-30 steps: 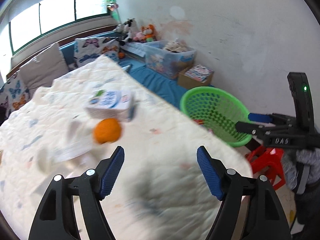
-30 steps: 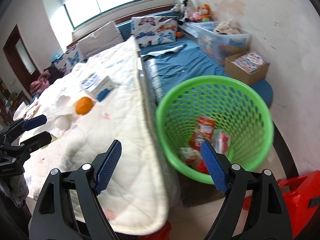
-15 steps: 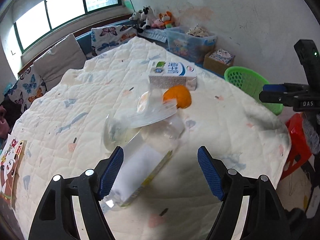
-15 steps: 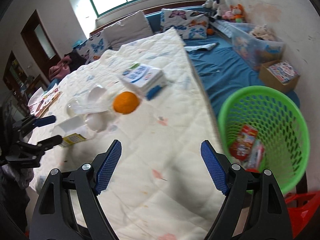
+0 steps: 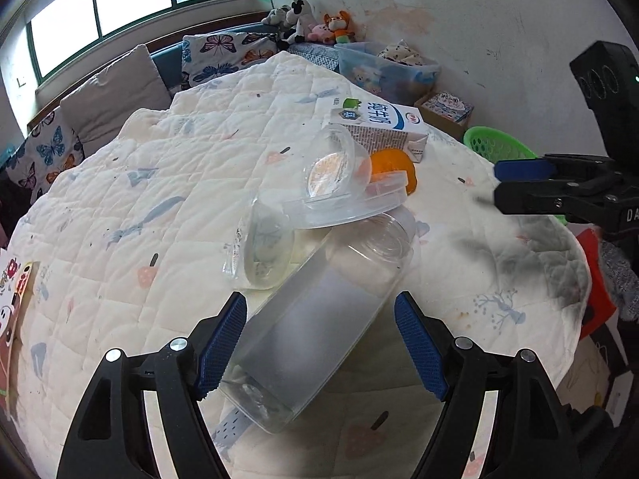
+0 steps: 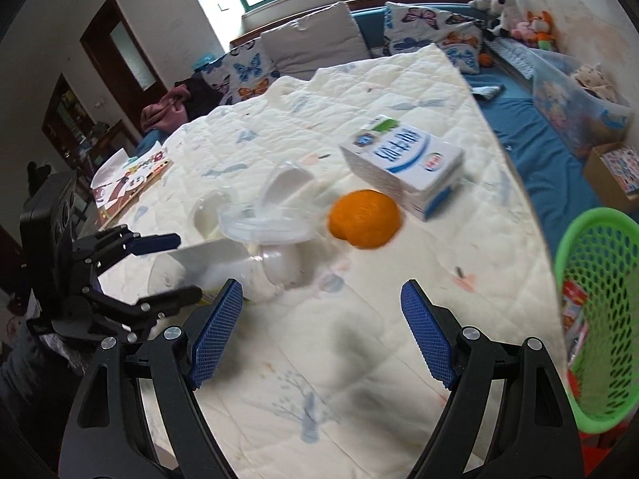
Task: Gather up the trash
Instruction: 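Grasp the clear plastic bottle with the left gripper while the right gripper grasps the clear dome lid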
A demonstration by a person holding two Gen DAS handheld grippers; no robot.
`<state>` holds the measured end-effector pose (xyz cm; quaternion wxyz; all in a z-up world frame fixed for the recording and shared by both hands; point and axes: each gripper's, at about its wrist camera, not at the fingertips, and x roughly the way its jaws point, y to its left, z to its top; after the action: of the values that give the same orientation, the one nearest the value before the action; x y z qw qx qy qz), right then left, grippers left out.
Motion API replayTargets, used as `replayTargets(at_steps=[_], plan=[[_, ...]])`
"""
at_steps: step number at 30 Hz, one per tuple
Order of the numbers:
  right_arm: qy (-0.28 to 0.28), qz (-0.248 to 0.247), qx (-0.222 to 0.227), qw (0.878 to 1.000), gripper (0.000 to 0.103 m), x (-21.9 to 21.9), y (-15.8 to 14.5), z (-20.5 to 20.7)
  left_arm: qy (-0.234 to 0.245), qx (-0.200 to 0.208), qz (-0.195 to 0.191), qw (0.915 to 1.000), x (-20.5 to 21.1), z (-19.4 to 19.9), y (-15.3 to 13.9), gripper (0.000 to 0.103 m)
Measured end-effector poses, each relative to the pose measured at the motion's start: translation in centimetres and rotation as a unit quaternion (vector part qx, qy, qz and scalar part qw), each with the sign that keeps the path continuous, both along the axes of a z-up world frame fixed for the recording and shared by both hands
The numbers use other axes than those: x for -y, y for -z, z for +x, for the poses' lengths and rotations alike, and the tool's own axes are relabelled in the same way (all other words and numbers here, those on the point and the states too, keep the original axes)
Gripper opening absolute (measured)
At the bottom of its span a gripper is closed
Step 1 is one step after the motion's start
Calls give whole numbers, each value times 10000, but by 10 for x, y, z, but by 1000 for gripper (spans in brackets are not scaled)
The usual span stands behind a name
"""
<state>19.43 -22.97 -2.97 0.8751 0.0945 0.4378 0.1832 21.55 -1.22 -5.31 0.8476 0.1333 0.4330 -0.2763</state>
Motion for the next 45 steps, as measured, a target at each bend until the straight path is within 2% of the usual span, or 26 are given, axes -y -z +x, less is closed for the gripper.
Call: replayTargets(at_steps=[8,11,15,23,26,33,38,45], plan=[[-132,465,-191,9986,81,-22,-11,47,39,-23,-19,10000,-4,1,4,74],[-125,683,-454,9965,77,-27,-8,72,132,-3,19,9999,-3,1,5,74],[-35,742,-817,9939,72,-33,4,97,275,7,112,9996,0,1,6,74],[-33,654,-1166,9910,54,-45,25,117,602,3,300,9977,8,5,10,74],[-50,634,-1151,9913,44,-46,25,117,766,48,369,9964,14,4,10,73],[0,711,-957,9929,42,-37,16,110,983,-42,387,9944,24,10,14,70],[-28,466,-522,9975,42,-34,-4,96,1056,35,487,9932,29,6,16,68],[69,676,-269,9973,42,-14,-23,77,992,19,610,9932,33,3,17,67]])
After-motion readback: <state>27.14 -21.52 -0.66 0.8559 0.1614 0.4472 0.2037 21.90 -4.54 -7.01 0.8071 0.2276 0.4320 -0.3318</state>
